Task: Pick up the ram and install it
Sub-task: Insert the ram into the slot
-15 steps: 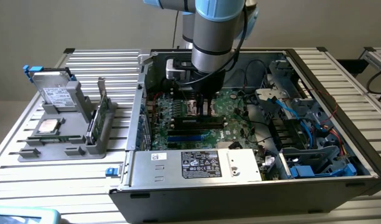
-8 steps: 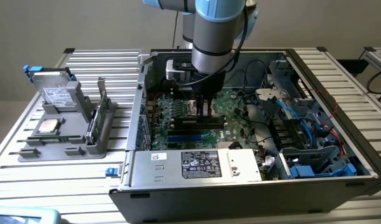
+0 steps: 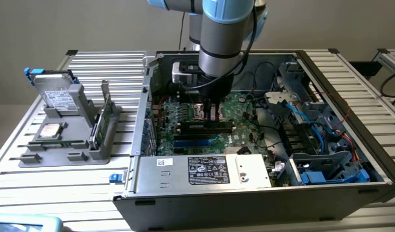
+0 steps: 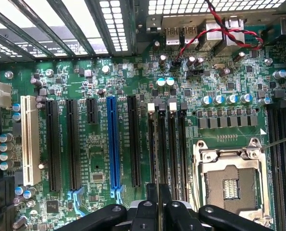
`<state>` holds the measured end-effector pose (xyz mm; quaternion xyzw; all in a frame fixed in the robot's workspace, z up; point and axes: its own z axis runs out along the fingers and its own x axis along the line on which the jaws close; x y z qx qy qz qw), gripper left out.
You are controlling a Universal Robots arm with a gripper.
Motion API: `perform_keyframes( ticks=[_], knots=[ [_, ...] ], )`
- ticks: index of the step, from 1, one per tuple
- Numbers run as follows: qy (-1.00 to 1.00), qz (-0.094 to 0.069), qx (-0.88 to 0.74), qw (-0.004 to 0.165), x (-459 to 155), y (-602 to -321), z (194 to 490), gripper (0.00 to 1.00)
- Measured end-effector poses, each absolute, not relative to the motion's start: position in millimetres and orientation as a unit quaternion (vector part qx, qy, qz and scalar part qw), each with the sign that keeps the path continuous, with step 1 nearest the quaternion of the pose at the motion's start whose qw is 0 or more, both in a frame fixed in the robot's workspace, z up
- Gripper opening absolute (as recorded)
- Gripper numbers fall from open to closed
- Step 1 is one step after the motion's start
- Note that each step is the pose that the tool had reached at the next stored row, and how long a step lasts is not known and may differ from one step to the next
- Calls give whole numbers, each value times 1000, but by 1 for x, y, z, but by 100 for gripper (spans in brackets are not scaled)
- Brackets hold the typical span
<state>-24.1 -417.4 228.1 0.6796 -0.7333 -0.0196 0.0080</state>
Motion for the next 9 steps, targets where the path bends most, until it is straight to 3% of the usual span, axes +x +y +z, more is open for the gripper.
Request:
perform_keyframes(
  ticks=[9],
  knots=[
    [-733,-20,680,8,-24,-417,228,14]
  ],
)
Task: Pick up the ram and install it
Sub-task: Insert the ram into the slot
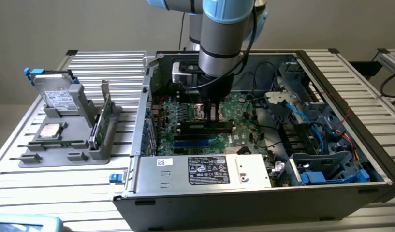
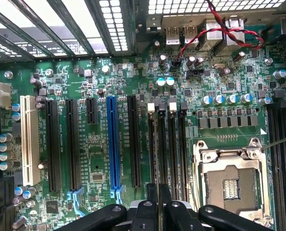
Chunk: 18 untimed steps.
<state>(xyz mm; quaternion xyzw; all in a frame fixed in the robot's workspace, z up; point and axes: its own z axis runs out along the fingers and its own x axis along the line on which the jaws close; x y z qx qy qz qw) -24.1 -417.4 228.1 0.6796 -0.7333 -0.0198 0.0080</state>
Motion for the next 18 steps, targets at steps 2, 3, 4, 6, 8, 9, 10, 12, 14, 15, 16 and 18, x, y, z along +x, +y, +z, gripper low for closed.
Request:
perform_keyframes(
  ticks=[2,3,4,6,8,9,10,12,14,15,16,18],
  knots=[
    [-733,-20,680,8,-24,-417,228,14],
    [-733,-20,680,9,-24,-417,228,14],
    [-732,-20,681,9,-24,-417,228,14],
    [-730,-20,683,9,-23,-417,228,14],
    [-729,-20,684,9,-23,-417,228,14],
    [-729,-20,684,9,-23,-417,228,14],
    [-728,-20,685,9,-23,-417,228,14],
    [-728,-20,685,9,-22,-417,228,14],
    [-727,-21,686,9,-22,-417,228,14],
    [-727,-21,686,9,-22,-417,228,14],
    [-727,-21,686,9,-22,-417,228,14],
    [-727,-21,686,9,-23,-418,227,14]
  ],
)
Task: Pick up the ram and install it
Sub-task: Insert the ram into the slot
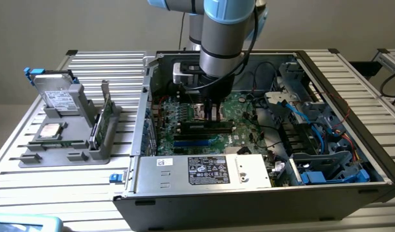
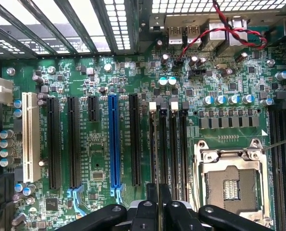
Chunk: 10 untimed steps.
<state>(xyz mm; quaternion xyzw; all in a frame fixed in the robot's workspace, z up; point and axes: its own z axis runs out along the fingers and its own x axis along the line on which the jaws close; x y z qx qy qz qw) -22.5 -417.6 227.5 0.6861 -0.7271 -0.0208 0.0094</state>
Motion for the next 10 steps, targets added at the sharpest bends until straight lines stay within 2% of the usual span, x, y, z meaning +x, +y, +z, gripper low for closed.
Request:
perform_keyframes(
  ticks=[10],
  knots=[
    [-727,-21,686,9,-23,-418,226,14]
  ],
)
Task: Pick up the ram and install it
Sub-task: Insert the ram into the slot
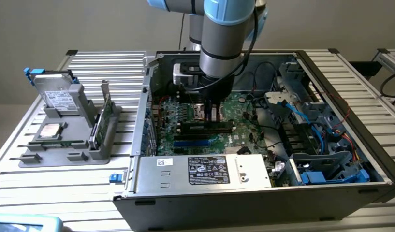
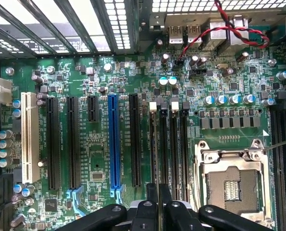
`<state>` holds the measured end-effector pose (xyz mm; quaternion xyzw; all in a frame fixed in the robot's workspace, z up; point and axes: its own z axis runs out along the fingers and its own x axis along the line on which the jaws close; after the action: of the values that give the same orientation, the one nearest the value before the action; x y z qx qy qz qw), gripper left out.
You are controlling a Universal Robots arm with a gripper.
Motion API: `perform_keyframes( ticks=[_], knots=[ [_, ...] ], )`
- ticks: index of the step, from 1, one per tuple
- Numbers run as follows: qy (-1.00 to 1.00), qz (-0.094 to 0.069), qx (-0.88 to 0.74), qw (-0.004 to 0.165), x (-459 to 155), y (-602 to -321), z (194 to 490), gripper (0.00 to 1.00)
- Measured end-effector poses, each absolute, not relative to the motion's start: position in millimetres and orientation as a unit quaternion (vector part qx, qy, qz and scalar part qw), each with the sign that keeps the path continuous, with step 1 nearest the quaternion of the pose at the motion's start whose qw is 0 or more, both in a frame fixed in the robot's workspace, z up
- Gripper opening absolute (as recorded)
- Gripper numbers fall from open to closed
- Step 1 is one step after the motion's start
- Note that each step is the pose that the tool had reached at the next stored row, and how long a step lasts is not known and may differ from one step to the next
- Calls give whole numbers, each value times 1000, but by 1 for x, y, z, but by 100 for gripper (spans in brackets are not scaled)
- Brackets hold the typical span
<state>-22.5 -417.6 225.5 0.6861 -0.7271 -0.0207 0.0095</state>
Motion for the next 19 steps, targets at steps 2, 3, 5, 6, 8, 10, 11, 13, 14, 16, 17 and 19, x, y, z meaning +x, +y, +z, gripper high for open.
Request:
perform_keyframes(
  ticks=[2,3,5,6,8,10,11,13,14,16,17,19],
  knots=[
    [-727,-21,686,9,-22,-418,225,14],
    [-727,-21,686,9,-22,-418,225,14],
    [-727,-21,686,10,-23,-418,225,14],
    [-727,-21,686,10,-23,-418,225,14],
    [-727,-21,686,9,-24,-418,225,14],
    [-727,-21,686,9,-24,-418,224,14],
    [-727,-21,686,9,-24,-418,224,14],
    [-727,-21,686,9,-24,-418,224,14],
    [-727,-21,686,9,-24,-418,223,14],
    [-727,-21,686,9,-24,-417,223,14],
    [-727,-21,686,9,-24,-418,222,14],
    [-727,-21,686,10,-24,-418,222,14]
  ],
)
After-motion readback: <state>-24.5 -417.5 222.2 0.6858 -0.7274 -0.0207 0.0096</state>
